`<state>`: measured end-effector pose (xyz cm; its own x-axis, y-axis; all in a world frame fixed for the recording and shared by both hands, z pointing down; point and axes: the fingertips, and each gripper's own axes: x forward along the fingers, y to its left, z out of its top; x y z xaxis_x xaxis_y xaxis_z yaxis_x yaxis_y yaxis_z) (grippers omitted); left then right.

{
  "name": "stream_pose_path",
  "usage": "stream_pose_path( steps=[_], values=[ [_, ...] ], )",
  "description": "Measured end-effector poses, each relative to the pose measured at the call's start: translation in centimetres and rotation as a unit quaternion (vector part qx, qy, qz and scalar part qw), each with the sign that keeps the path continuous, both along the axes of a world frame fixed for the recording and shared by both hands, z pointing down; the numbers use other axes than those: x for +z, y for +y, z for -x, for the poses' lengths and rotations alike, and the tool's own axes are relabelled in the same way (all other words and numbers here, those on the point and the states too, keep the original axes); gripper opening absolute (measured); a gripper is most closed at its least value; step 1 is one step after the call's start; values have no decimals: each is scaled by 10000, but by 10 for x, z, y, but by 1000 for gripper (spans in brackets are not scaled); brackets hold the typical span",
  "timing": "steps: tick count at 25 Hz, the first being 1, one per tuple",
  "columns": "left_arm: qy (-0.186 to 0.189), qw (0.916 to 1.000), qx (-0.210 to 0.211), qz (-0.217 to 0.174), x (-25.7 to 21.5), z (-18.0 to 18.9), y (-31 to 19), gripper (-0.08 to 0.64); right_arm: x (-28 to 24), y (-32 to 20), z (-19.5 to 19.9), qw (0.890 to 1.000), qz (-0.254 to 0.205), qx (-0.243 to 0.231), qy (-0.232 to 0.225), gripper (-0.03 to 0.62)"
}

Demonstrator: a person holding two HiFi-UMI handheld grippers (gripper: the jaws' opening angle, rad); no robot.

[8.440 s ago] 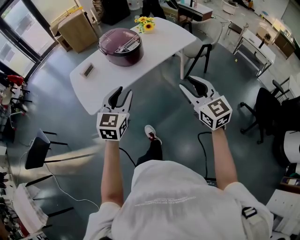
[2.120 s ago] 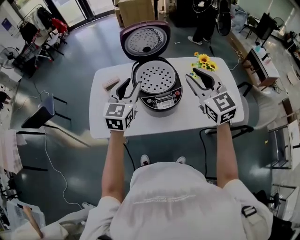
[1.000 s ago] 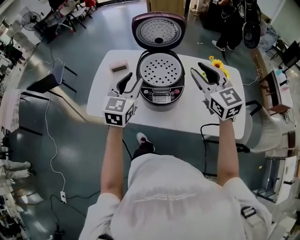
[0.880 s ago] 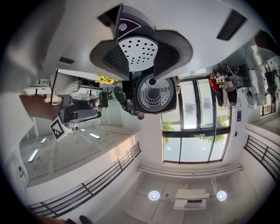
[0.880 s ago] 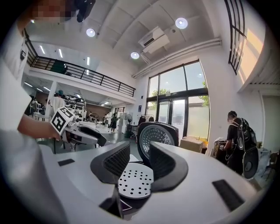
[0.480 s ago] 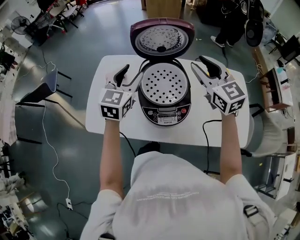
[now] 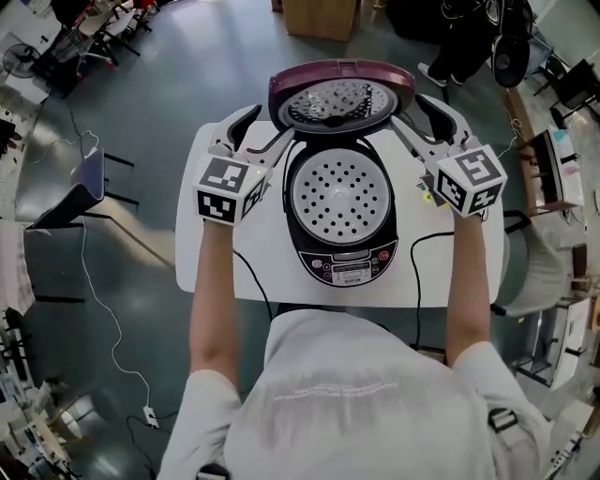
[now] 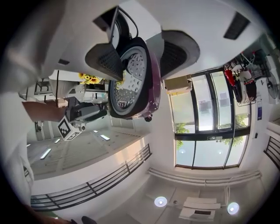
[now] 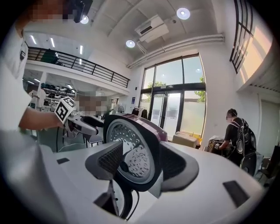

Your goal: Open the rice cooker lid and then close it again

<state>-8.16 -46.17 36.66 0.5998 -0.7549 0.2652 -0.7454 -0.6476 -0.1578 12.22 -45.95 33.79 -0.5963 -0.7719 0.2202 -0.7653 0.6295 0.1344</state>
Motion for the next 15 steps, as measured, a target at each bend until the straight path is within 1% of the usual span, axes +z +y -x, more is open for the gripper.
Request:
stream_pose_path(
  steps=[4, 9, 12, 15],
  values=[
    [-16, 9997, 236, 34, -4, -6, -22, 304, 4, -20, -4, 9997, 89, 56, 236, 284],
    [160, 9983, 559, 68, -8, -18, -39, 304, 12, -40, -5, 9993, 166, 8, 349, 295],
    [211, 9970, 742, 104, -8, -25, -42, 304, 15, -49, -3, 9995, 174, -76, 257, 295],
    [320, 9962, 795, 127, -6, -28, -44, 304, 17, -55, 2, 9997, 178, -133, 50, 295]
  ],
)
